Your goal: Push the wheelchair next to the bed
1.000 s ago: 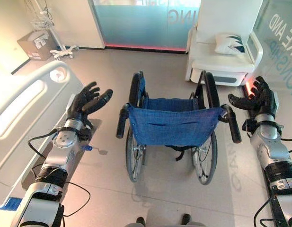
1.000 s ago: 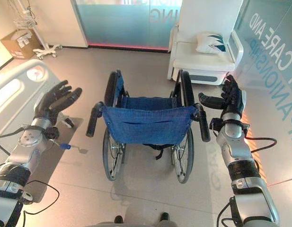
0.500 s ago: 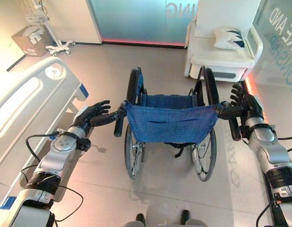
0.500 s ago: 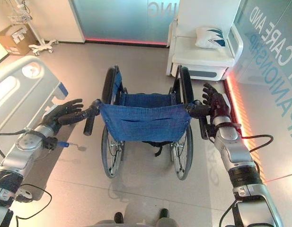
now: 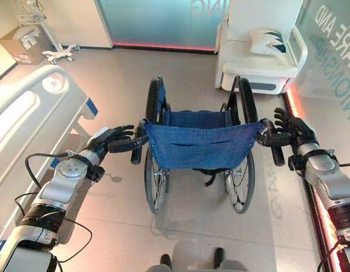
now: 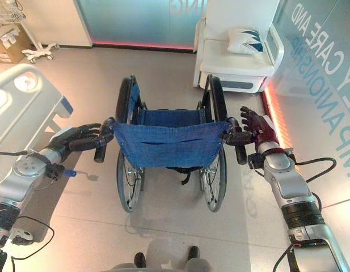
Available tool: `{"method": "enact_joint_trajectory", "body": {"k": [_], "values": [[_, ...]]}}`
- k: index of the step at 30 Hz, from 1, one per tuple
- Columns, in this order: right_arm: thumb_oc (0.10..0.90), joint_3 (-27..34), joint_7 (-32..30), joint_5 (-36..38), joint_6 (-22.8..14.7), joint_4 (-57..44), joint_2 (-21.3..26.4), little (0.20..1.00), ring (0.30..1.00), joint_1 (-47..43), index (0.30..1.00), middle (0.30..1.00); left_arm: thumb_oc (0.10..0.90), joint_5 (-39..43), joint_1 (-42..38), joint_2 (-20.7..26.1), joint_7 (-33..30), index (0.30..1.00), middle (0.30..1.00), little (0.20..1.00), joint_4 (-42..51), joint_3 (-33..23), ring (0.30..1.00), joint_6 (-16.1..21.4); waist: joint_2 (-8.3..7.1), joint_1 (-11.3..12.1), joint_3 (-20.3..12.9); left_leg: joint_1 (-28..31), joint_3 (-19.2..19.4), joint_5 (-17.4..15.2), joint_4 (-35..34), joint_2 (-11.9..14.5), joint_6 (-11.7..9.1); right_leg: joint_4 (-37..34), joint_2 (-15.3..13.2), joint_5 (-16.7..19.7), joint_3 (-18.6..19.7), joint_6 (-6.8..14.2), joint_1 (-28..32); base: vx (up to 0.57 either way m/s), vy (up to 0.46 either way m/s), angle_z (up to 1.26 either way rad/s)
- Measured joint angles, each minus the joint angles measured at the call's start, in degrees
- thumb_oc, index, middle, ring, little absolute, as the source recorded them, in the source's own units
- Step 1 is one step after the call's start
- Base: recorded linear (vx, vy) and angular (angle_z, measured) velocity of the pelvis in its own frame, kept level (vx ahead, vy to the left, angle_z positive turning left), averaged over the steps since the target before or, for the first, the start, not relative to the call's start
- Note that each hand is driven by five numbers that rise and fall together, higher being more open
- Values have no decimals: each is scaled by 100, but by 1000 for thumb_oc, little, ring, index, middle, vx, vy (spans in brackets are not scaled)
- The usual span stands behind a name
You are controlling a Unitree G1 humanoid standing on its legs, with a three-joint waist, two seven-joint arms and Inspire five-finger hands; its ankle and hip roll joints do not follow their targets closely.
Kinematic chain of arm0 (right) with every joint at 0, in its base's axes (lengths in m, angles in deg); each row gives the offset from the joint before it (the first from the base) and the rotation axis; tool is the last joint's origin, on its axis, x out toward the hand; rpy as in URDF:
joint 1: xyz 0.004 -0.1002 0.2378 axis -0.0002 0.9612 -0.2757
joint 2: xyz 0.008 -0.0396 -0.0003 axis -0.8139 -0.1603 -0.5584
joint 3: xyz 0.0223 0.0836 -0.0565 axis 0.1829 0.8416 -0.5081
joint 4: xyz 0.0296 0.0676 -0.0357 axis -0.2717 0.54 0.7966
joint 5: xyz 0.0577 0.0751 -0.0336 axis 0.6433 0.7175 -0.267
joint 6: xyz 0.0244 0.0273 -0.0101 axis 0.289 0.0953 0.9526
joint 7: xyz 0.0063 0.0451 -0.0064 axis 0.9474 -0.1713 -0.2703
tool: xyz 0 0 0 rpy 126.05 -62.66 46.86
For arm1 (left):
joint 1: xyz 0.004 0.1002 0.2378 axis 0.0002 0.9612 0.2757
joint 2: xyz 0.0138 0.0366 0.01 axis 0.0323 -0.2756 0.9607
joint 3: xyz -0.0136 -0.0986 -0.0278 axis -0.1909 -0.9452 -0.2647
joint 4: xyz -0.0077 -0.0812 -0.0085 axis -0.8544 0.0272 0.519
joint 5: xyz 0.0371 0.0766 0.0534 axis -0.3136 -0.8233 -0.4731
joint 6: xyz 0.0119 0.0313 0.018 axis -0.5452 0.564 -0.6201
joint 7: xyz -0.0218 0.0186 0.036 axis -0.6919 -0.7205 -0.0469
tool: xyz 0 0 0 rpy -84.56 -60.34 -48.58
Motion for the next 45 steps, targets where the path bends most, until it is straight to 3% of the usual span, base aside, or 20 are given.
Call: {"method": "enact_joint_trajectory", "body": {"k": [5, 7, 16, 27, 32, 40, 45], "values": [[800, -33, 409, -237, 324, -211, 286, 900, 900, -45, 900, 900, 800, -452, -351, 329, 245, 900, 900, 900, 2, 309, 900, -124, -2, -18, 0, 4, 33, -1, 0, 0, -1, 0, 0, 6, 23, 5, -8, -40, 0, -2], [800, -325, 635, -239, 502, -207, 476, 900, 900, -200, 900, 900, 800, -603, -601, 479, 367, 900, 900, 900, -6, 560, 900, -284, -2, -24, 0, 9, 49, -1, 0, 0, -2, 1, 0, 10, 35, 8, -12, -22, -1, -3], [800, -1201, 1004, -420, 886, 350, 467, 900, 900, -1038, 900, 900, 800, -913, -1354, 483, 449, 900, 900, 900, -148, 1329, 900, -827, -13, -19, -8, 40, 109, -1, 1, -3, -2, 1, 1, 34, 111, 7, -15, -11, -5, -3], [800, -1790, 1056, -417, 1159, 1301, 175, 900, 900, -1831, 900, 900, 800, -1921, -2239, 158, 1054, 900, 900, 900, -565, 2033, 900, -1382, -21, -13, -173, 45, 104, 0, 2, -6, -2, 1, 0, 48, 114, 0, -15, 0, 0, 0], [800, -1990, 998, -417, 1302, 1752, -71, 900, 900, -2117, 900, 900, 800, -2438, -2479, -272, 1306, 900, 900, 900, -921, 2152, 900, -1694, 40, -9, -305, 42, 100, 0, 1, -7, -2, 1, -1, 48, 110, 0, -14, 0, 0, 0], [800, -2274, 830, -671, 1801, 2344, -508, 900, 900, -2565, 900, 900, 800, -3439, -2869, -896, 1754, 900, 900, 900, -1620, 2373, 900, -2027, 101, -18, -481, 43, 103, 1, 1, -6, -2, 1, 2, 51, 114, -3, -14, 0, 0, 0], [800, -2277, 700, -694, 2069, 2512, -702, 900, 900, -2638, 900, 900, 800, -3580, -2921, -1135, 1701, 900, 900, 900, -1908, 2354, 900, -2134, 87, -16, -560, 46, 107, 1, 2, -7, -2, 1, 3, 51, 127, -3, -15, 0, 0, 0]]}}
